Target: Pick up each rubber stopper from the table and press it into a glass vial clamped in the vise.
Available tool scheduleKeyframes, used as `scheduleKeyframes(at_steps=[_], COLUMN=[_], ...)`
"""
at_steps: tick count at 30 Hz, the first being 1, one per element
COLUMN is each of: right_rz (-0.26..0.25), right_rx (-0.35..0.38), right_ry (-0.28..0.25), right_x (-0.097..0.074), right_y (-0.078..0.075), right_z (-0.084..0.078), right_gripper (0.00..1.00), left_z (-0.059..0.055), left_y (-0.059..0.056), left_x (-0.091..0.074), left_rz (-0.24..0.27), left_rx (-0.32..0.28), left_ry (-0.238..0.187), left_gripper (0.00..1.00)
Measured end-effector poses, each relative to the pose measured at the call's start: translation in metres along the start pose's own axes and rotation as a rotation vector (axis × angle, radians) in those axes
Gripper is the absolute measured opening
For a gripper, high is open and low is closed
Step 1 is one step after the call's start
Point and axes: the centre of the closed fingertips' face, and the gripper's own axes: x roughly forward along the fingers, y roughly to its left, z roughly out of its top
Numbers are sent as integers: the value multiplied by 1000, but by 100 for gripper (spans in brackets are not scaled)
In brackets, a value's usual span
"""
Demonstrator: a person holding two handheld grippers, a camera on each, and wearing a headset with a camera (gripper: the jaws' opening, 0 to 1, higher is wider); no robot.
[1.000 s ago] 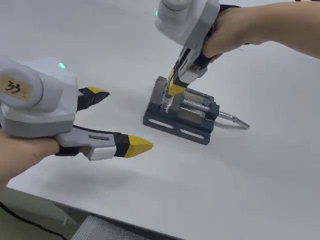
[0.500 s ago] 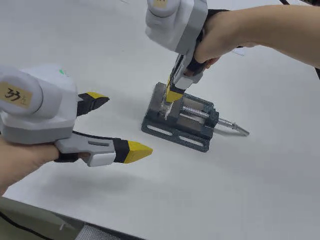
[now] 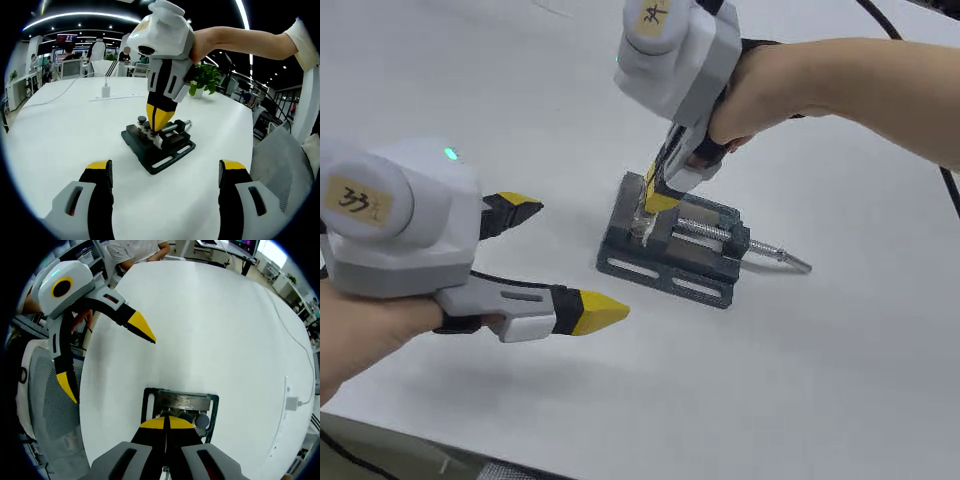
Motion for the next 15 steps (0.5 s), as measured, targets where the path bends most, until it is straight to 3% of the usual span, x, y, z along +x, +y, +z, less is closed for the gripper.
scheduleKeyframes(at_steps=[2, 3, 4, 9, 15], right_rz=[-19, -25, -23, -36, -57], right_rx=[-6, -67, -32, -8, -36], right_ry=[52, 73, 72, 78, 120], right_x=[0, 0, 0, -2, -3], right_y=[1, 1, 7, 11, 18], right_z=[1, 1, 2, 0, 0], right_gripper=[0, 0, 0, 0, 0], left_z=[5, 7, 10, 23, 20], left_y=[1, 1, 2, 3, 11], left_x=[0, 0, 0, -3, -7], left_rz=[0, 2, 2, -3, 36], left_rx=[11, 14, 15, 60, 72], left_ry=[-2, -4, -3, 3, 21], left_gripper=[86, 86, 86, 86, 87])
